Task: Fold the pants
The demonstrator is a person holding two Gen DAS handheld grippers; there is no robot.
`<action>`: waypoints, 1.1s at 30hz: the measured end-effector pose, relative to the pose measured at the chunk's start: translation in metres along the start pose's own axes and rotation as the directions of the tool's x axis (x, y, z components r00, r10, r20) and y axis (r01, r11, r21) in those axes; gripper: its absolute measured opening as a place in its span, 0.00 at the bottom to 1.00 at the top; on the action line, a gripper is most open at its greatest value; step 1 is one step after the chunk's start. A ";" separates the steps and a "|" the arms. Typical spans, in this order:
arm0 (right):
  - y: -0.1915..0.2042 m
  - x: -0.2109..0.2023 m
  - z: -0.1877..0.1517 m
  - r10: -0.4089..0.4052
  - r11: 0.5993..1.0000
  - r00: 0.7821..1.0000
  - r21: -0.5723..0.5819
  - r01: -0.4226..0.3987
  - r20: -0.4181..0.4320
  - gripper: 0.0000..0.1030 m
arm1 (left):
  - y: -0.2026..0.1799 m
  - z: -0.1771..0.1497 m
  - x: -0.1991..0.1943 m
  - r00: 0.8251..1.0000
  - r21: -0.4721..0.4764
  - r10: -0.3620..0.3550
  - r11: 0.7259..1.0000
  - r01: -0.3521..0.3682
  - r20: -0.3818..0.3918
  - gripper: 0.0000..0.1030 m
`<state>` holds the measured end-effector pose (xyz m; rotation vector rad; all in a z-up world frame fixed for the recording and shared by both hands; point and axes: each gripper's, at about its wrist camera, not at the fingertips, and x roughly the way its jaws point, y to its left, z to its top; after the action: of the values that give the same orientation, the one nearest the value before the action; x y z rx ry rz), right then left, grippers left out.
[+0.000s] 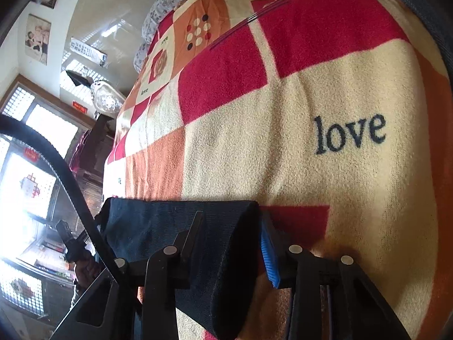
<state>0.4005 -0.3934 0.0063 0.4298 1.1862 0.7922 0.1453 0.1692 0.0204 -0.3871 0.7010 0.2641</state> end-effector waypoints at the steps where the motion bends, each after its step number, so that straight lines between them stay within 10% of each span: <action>1: -0.001 0.000 -0.001 0.003 1.000 1.000 -0.014 -0.004 -0.003 0.22 | 0.000 0.000 0.000 1.000 0.001 0.001 1.000 -0.001 -0.002 0.04; 8: 0.038 -0.028 -0.024 -0.026 0.970 0.989 -0.236 0.060 0.142 0.06 | 0.004 0.007 -0.011 1.000 0.007 0.018 1.000 -0.018 0.026 0.04; 16: 0.110 -0.092 -0.087 -0.103 0.825 0.970 -0.526 0.208 0.222 0.05 | 0.048 0.019 -0.085 0.992 0.096 -0.036 0.995 0.024 0.118 0.04; 22: 0.122 -0.105 -0.168 -0.156 0.728 0.966 -0.637 0.254 0.208 0.05 | 0.074 -0.022 -0.108 0.994 0.189 -0.089 0.979 0.076 0.061 0.04; 33: 0.100 -0.105 -0.250 -0.250 0.706 0.947 -0.632 0.320 0.201 0.05 | 0.100 -0.112 -0.142 0.983 0.129 -0.177 0.977 0.169 0.050 0.04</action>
<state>0.1185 -0.4304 0.0570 -0.3040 0.7736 0.8457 -0.0594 0.1955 0.0118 -0.3174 0.6162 0.0663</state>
